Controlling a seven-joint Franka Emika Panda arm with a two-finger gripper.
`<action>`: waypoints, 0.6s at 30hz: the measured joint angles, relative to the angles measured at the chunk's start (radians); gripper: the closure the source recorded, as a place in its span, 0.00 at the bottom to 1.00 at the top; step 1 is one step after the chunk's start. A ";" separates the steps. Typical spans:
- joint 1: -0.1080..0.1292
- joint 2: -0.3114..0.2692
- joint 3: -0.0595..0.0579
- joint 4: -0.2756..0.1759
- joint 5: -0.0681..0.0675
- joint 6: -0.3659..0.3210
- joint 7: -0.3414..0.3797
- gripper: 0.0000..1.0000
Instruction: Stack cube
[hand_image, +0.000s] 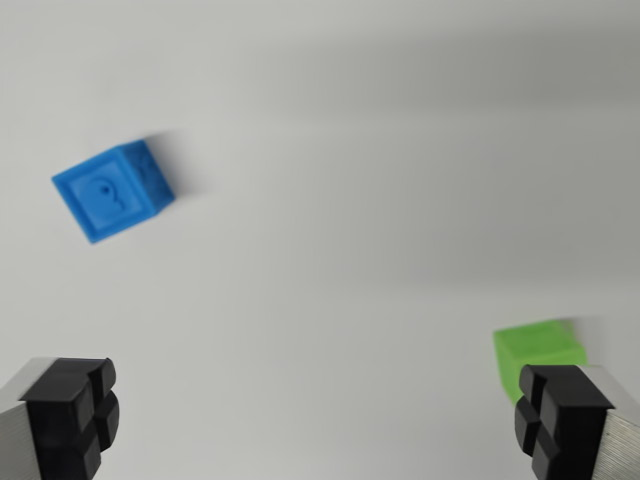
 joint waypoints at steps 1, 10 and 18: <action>0.000 0.000 0.000 -0.001 0.000 0.001 -0.001 0.00; 0.005 0.007 0.004 -0.010 0.000 0.015 -0.008 0.00; 0.014 0.020 0.009 -0.023 0.000 0.040 -0.021 0.00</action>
